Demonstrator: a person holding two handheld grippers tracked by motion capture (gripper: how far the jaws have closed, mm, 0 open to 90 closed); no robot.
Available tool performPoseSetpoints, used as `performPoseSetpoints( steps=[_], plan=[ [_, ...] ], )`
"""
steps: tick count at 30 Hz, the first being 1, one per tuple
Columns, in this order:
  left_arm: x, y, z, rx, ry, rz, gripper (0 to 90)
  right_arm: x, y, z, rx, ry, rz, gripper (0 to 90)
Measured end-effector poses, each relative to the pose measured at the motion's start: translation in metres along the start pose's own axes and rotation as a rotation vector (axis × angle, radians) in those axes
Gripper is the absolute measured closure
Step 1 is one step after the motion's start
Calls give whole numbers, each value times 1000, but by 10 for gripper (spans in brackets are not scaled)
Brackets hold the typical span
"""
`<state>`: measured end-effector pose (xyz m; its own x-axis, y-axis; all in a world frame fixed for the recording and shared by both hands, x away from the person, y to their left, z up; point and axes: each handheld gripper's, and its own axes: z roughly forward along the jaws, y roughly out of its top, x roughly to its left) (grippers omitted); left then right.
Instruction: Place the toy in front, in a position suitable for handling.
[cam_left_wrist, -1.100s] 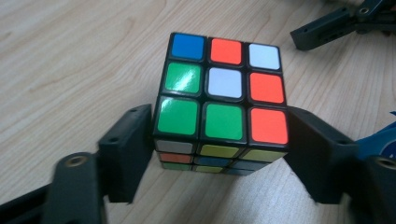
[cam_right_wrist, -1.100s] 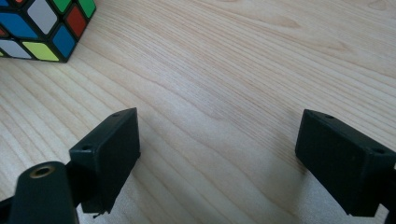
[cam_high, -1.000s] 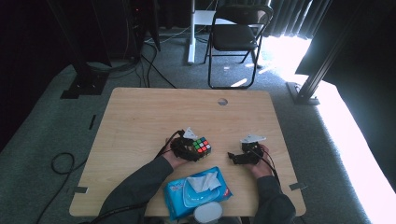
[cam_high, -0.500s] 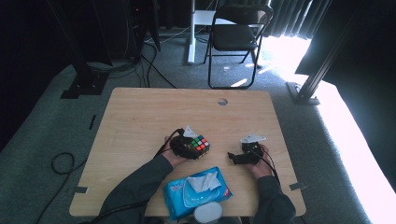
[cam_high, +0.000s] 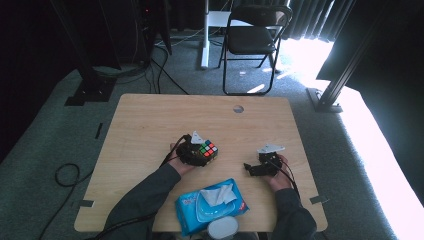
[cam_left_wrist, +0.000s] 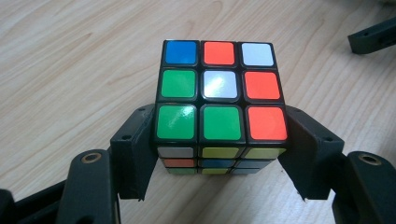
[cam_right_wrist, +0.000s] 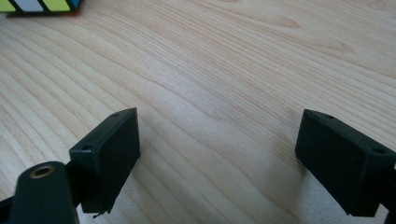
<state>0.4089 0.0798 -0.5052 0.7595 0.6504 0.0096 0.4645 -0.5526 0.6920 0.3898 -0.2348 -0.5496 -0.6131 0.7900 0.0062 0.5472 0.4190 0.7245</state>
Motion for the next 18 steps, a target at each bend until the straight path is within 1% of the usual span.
performPoseSetpoints(
  steps=[9,12,16,18],
  plan=[
    [15,-4,-7,-16,38,-37,342,0,0,0,0,0,0,136],
    [20,-6,-9,-12,51,-39,342,0,0,0,0,0,0,136],
    [27,-10,-11,-15,68,-62,342,0,0,0,0,0,0,136],
    [32,-13,-13,-16,84,-77,343,0,0,0,0,0,0,136]
  ],
)
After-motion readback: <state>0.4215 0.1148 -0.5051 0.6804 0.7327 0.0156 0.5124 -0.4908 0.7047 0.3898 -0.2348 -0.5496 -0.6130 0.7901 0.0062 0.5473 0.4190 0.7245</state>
